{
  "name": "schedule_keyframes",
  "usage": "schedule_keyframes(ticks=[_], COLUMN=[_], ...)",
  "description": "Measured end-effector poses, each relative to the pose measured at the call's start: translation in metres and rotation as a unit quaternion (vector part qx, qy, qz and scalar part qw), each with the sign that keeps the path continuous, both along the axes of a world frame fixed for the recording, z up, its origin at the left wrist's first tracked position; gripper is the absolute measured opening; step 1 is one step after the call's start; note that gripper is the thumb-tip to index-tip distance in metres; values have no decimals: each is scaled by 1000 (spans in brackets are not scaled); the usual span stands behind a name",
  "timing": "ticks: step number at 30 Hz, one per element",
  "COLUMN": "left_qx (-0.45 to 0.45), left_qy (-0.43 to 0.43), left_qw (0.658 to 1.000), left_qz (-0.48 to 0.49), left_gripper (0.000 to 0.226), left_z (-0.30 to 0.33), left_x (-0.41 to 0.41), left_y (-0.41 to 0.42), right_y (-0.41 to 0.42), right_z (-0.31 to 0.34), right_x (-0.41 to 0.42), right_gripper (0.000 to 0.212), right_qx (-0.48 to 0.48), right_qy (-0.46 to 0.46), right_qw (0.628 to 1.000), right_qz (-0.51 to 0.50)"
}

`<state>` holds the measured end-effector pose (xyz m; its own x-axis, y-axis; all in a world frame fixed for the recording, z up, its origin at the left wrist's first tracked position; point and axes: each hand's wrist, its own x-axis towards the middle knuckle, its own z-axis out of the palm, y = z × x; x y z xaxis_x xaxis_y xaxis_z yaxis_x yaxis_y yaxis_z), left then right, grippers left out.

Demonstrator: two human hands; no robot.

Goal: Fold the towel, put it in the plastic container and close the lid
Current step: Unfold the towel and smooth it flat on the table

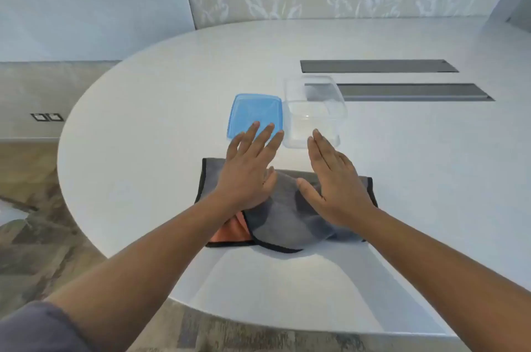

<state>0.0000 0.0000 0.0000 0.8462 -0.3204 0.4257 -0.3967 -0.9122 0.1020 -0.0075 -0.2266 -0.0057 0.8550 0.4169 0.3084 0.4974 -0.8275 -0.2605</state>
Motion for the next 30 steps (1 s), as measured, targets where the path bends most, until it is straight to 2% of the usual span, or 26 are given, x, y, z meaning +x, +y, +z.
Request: schedule_keyframes(ticks=[4, 7, 12, 14, 16, 20, 23, 26, 30], left_qx=[-13, -28, -105, -137, -132, -40, -5, 23, 38], left_qy=[94, 144, 160, 177, 213, 337, 390, 382, 343], left_qw=[995, 989, 980, 974, 967, 938, 917, 921, 931], left_qz=[-15, -19, -44, -39, -42, -73, -82, -76, -116], left_gripper=[66, 59, 37, 35, 49, 97, 116, 127, 116], left_z=[-17, -28, -40, -38, -35, -21, -14, -7, 0], left_x=[-7, -10, -12, -13, -13, -16, -20, -28, -44], left_y=[7, 15, 26, 31, 33, 34, 35, 28, 10], right_y=[-11, -14, -19, -20, -21, -21, -23, -27, -30], right_z=[-16, -24, -30, -32, -32, -27, -21, -13, -4], right_x=[-6, -14, -16, -15, -13, -13, -14, -16, -16], right_gripper=[72, 66, 35, 26, 28, 38, 40, 42, 43], right_qx=[-31, -2, 61, 83, 84, 70, 74, 72, 76], right_qy=[64, 110, 71, 59, 65, 91, 126, 158, 207], right_qw=[997, 994, 996, 995, 994, 993, 989, 985, 975], right_qz=[-8, -16, -4, -9, -20, -16, -17, -6, 0])
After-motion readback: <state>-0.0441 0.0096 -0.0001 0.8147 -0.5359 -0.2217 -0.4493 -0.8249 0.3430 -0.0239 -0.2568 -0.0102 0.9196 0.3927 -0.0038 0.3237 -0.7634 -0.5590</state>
